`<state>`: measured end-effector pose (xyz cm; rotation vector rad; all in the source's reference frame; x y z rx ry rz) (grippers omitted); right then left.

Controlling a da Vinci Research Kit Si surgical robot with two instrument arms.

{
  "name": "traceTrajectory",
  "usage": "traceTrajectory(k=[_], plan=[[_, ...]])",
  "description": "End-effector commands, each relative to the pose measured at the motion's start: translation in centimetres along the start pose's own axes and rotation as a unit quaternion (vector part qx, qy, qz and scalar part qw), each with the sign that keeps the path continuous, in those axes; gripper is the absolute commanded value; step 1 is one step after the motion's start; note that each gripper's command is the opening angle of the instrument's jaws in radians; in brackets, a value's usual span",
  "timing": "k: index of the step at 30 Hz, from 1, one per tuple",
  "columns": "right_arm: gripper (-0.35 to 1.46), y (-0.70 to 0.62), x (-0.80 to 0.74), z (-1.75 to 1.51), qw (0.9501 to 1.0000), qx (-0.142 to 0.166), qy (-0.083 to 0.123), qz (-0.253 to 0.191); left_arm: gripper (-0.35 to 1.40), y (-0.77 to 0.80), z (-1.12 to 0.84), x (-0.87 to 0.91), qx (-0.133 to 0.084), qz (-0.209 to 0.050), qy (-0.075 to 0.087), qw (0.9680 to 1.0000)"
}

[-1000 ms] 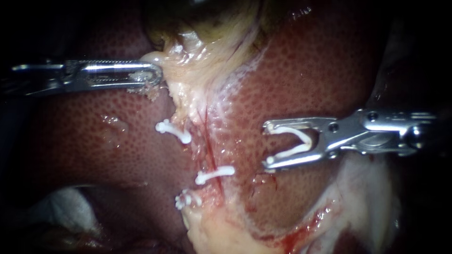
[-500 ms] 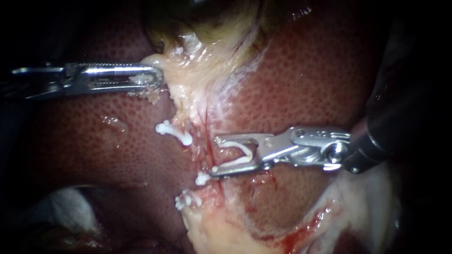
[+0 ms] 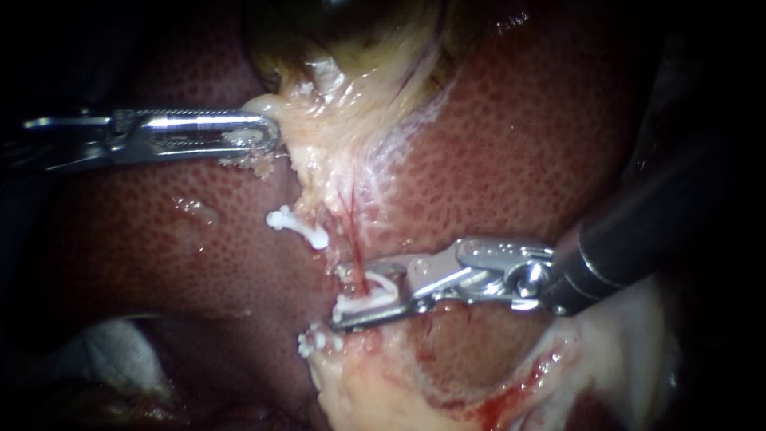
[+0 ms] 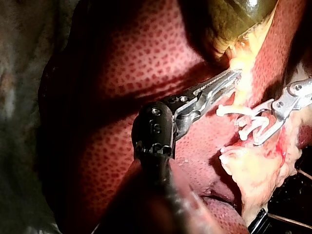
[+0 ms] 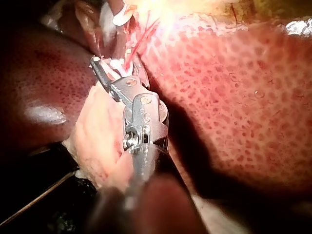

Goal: Clipping second clip right tube

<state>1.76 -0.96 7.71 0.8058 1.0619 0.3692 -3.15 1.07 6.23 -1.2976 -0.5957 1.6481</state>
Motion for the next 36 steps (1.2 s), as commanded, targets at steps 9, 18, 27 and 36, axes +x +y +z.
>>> traceTrajectory(k=[9,18,27,36], plan=[[0.1,0.05,-0.01,-0.03,0.9995,0.0,0.001,0.032,-0.35,0.0,0.01,0.0,-0.001,0.0,0.0,1.0],[-0.35,0.11,-0.05,-0.1,0.9954,0.002,0.002,0.096,-0.35,0.0,0.02,0.0,-0.001,0.0,0.0,1.0],[-0.35,0.07,-0.07,-0.12,0.9954,0.003,-0.001,0.096,-0.35,0.0,0.02,-0.01,-0.001,0.0,0.0,1.0],[-0.35,0.07,-0.07,-0.13,0.9952,0.001,0.0,0.098,-0.35,0.0,0.04,-0.01,0.0,0.001,0.0,1.0]])
